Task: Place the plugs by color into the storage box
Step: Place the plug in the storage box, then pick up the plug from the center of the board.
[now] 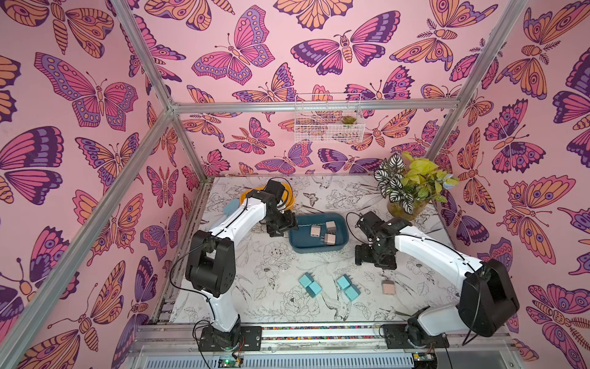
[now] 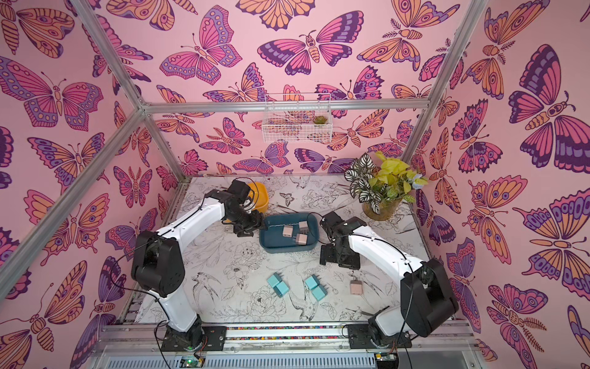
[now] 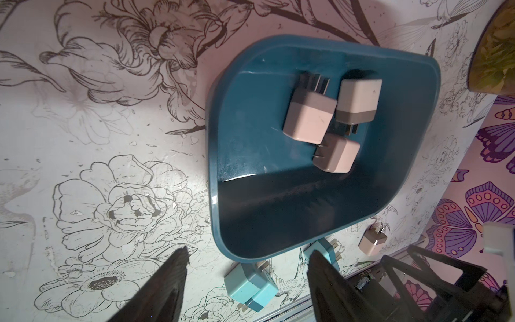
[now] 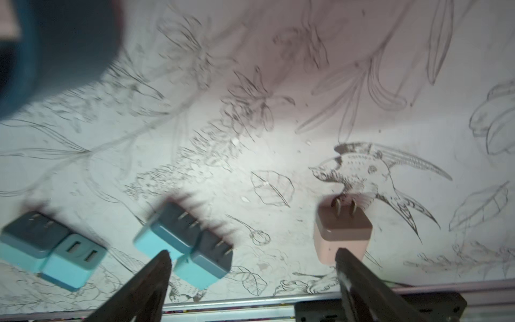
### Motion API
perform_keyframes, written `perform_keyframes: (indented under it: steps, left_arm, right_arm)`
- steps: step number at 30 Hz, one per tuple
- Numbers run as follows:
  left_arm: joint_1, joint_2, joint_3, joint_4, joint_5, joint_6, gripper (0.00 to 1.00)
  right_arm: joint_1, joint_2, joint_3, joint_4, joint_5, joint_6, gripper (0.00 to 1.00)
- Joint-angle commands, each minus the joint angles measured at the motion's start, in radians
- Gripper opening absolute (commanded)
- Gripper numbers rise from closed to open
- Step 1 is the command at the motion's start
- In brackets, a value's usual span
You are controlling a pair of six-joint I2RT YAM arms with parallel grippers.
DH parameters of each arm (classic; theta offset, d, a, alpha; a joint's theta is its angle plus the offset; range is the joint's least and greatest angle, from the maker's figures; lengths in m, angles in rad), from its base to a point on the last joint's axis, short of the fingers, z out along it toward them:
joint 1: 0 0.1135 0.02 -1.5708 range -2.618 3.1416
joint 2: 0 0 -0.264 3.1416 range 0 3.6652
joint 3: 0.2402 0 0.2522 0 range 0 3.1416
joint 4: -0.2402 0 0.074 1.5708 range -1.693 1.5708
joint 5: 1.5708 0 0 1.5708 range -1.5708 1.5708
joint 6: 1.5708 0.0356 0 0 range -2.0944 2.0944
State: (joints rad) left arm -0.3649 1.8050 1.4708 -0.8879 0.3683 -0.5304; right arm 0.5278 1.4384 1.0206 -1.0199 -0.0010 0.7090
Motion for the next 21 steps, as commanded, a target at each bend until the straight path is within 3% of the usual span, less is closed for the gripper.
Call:
perform_keyframes:
  steps: [1, 7, 15, 21]
  left_arm:
    - [0.006, 0.020, 0.012, -0.014, 0.016, 0.026, 0.71]
    - [0.006, 0.024, 0.014, -0.013, 0.016, 0.029, 0.71]
    - [0.006, 0.032, 0.019, -0.013, 0.017, 0.027, 0.71]
    - [0.006, 0.042, 0.029, -0.014, 0.021, 0.027, 0.71]
  right_arm:
    - [-0.029, -0.075, -0.049, -0.058, 0.032, 0.070, 0.94]
    - [-0.111, -0.121, -0.168, -0.038, 0.030, 0.094, 0.95]
    - [-0.244, -0.075, -0.234, 0.004, -0.001, 0.001, 0.96]
    - [-0.262, -0.010, -0.257, 0.074, -0.071, -0.020, 0.89]
